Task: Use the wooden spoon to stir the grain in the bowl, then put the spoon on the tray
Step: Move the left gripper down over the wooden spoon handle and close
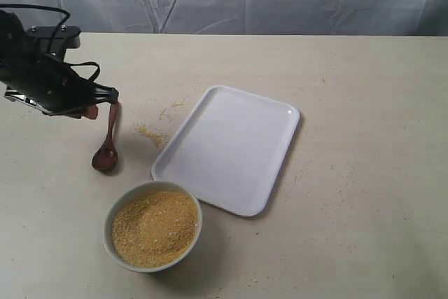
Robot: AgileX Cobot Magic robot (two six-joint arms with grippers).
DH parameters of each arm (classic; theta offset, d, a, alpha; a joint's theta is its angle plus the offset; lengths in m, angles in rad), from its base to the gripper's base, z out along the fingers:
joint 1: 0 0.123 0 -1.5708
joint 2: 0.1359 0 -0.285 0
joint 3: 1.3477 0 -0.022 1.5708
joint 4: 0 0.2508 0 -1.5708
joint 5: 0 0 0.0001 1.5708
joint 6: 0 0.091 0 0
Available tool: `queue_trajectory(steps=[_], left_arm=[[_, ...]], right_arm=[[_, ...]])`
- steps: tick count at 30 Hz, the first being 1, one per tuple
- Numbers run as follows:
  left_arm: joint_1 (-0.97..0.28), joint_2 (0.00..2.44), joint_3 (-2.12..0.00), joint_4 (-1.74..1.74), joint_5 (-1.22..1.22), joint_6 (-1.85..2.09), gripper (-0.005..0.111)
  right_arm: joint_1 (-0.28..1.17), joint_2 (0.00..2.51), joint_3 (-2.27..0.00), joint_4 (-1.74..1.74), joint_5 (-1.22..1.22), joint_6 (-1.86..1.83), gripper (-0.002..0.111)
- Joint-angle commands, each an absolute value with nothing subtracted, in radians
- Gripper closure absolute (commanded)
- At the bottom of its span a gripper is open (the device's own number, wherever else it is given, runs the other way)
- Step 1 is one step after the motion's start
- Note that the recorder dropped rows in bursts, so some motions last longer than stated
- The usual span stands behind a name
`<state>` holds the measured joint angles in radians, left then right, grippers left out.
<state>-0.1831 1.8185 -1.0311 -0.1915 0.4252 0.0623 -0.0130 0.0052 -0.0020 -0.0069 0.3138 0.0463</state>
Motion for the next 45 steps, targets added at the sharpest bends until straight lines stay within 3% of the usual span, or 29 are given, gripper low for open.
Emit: queue_trajectory(steps=[1,29,33,36,45], left_arm=[[-0.183,1.868,-1.037,-0.227,0.354,0.063,0.063],[-0.251,2.000,-1.067,-0.288,0.205,0.061,0.061],[-0.249,2.000,-1.067,-0.280,0.198,0.061,0.068],[-0.249,2.000,-1.067,-0.271,0.196,0.061,0.082],[-0.249,2.000,-1.067,-0.209,0.198,0.061,0.082]], right_arm=[[-0.010,0.000,0.000,-0.007,0.304,0.045,0.108],[-0.010,0.000,0.000,-0.006,0.304,0.045,0.108],[-0.010,0.000,0.000,-0.006,0.304,0.045,0.108],[-0.010,0.000,0.000,-0.006,0.304,0.045,0.108],[-0.010,0.000,0.000,-0.006,0.304,0.045,0.108]])
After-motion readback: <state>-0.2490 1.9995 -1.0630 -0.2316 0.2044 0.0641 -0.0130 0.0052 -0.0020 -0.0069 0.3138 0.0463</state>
